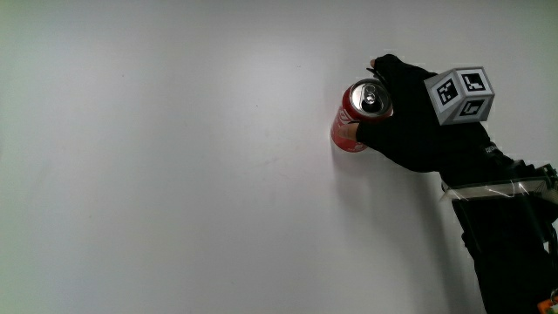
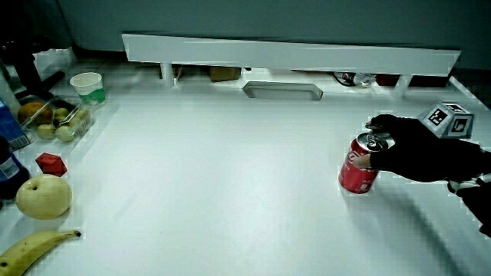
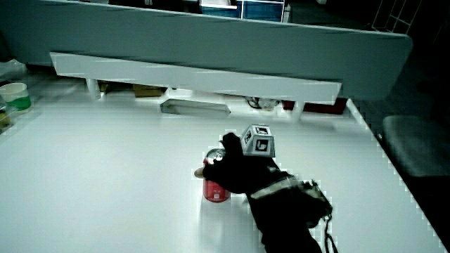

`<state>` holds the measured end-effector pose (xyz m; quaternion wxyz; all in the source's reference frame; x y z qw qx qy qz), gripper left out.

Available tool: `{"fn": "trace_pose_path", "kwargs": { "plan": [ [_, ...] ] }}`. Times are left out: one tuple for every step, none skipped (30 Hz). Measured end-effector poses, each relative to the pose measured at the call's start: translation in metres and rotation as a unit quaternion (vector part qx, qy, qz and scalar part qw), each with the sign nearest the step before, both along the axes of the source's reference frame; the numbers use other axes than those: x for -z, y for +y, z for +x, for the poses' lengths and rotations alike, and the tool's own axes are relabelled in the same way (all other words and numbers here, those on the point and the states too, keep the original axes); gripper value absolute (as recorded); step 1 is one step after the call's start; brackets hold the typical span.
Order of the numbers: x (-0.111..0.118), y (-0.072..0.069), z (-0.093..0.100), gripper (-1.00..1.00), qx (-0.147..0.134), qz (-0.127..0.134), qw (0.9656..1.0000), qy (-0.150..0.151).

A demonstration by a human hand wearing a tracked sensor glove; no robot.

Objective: Place cola

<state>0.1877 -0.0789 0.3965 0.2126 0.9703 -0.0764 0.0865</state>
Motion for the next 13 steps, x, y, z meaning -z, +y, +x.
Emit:
{"fn": "trace_pose_path", "kwargs": {
  "plan": [
    [0.000,0.001,0.001,-0.71,-0.001,0.002,1.0000,0.000],
    [0.001,0.002,0.002,-0.75,-0.006,0.006,1.0000,-0.004],
    [0.002,0.003,0.003,-0.79,-0.007,0.008,0.9999,-0.011],
    [0.001,0.005,0.005,-0.83,-0.008,0.011,0.9999,-0.004],
    [0.004,0.007,0.005,-0.87,-0.009,0.019,0.9997,-0.009],
    [0.005,0.009,0.007,-0.92,-0.013,0.024,0.9996,-0.009],
    [0.005,0.012,0.009,-0.96,-0.013,0.034,0.9992,-0.016],
    [0.007,0.015,0.010,-1.00,-0.023,0.045,0.9987,-0.010],
    [0.009,0.018,0.011,-1.00,-0.017,0.052,0.9985,-0.008],
    [0.026,0.022,0.003,-1.00,-0.009,0.036,0.9986,-0.037],
    [0.028,0.027,0.003,-1.00,-0.010,0.051,0.9978,-0.042],
    [0.030,0.031,0.003,-1.00,-0.011,0.065,0.9967,-0.048],
    [0.031,0.037,0.003,-1.00,-0.018,0.066,0.9961,-0.056]
  ]
}}
